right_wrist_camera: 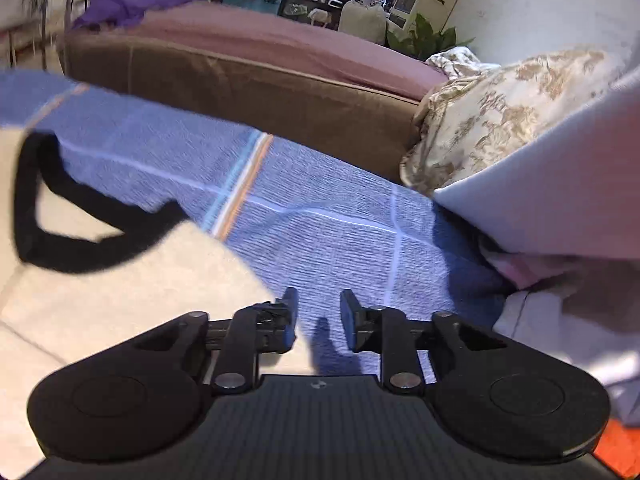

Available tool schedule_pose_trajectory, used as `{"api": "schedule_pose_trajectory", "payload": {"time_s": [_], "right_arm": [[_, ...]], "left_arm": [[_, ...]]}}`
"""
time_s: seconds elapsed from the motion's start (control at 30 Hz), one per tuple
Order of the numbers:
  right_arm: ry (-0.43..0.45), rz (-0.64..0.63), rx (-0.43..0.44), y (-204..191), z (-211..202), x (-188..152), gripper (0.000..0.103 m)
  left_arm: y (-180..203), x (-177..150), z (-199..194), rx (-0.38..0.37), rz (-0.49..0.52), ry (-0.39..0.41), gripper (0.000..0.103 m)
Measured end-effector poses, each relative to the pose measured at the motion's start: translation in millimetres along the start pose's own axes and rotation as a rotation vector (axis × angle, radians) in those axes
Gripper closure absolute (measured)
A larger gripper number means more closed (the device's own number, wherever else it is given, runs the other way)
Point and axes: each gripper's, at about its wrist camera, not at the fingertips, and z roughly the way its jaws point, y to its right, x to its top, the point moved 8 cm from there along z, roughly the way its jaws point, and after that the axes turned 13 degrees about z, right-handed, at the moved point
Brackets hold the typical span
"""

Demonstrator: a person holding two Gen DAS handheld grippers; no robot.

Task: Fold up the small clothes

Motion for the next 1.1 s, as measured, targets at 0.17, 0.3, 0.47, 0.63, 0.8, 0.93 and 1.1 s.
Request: {"api": "schedule_pose_trajectory", "payload": {"time_s": [0.17, 0.3, 0.47, 0.63, 0.8, 0.93, 1.1], "right_arm": [[0.046, -0.082, 0.239, -47, -86, -35, 0.000], [0.031, -0.294, 0.314, -91, -123, -86, 0.000], [0.044, -0.527, 0.157, -101, -130, -136, 0.000], [0.014, -0.514, 0.099, -79, -133, -158, 0.000], [0.033, -0.549, -0.042, -57, -107, -160, 0.003], [0.008, -0.478, -0.039, -48, -91, -155, 0.070], [0.070, -0.446, -0.103, -24, -122, -134, 0.086]], "left_arm": [[-5, 2, -3, 0.008, -0.011, 0.008, 0.005], [-4, -1, -3, -0.009, -0.035, -0.003, 0.004], [4, 2, -16, 0.001, 0.004, 0.031, 0.004], [3, 5, -23, 0.010, 0.011, 0.045, 0.004], [-2, 22, -40, 0.018, 0.001, 0.094, 0.004], [-1, 27, -49, 0.057, 0.034, 0.103, 0.000], [4, 19, -47, 0.050, 0.050, 0.073, 0.000]]}}
